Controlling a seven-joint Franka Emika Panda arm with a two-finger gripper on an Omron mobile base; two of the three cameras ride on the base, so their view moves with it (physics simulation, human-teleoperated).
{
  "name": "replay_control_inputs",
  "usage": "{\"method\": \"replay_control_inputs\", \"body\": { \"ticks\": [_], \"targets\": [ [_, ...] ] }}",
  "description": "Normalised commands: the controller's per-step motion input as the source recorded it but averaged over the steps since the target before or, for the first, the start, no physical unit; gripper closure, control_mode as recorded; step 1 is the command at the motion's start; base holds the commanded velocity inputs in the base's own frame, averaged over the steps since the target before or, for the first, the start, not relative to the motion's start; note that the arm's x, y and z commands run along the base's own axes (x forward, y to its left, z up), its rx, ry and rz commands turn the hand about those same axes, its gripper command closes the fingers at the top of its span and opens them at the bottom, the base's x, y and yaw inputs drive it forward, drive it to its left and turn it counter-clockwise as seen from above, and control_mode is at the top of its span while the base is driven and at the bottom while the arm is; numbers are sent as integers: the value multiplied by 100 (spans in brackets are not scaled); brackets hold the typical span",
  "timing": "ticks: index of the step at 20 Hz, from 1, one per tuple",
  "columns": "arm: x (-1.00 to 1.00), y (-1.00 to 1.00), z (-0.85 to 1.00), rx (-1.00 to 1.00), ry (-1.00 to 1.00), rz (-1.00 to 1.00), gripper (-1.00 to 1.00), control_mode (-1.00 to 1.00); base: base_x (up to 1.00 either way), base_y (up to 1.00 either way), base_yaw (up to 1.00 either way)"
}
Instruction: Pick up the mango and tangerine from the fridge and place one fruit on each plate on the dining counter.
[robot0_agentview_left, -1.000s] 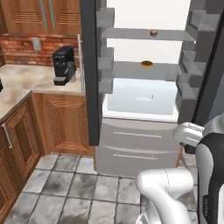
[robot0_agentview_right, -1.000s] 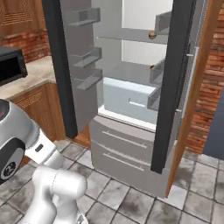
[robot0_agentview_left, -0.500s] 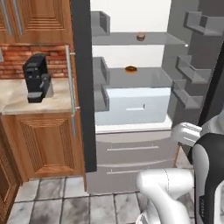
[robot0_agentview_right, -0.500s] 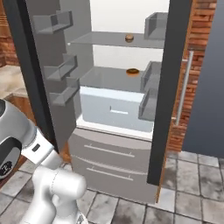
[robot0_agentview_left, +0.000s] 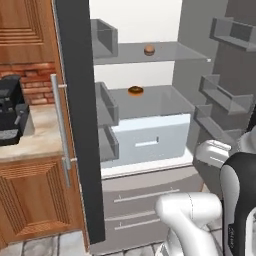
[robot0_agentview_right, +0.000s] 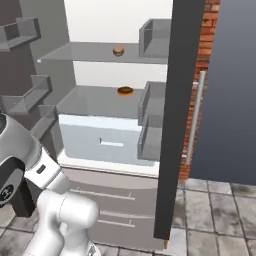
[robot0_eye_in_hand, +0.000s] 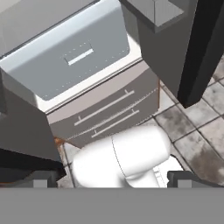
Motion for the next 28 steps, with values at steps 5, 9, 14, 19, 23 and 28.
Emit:
{"method": "replay_control_inputs", "body": {
  "ticks": [5, 9, 14, 19, 23, 28],
  "targets": [
    [0, 0, 0, 0, 0, 0, -100, 100, 83, 19, -11],
    [0, 0, 0, 0, 0, 0, -100, 100, 93, 0, 0],
    [0, 0, 0, 0, 0, 0, -100, 100, 84, 0, 0],
    [31, 0, 0, 0, 1, 0, -100, -100, 48, 0, 0],
    [59, 0, 39, 0, 0, 0, -100, -100, 0, 0, 0],
    [49, 0, 76, -2, 0, 0, -100, -100, 0, 0, 0]
  ]
}}
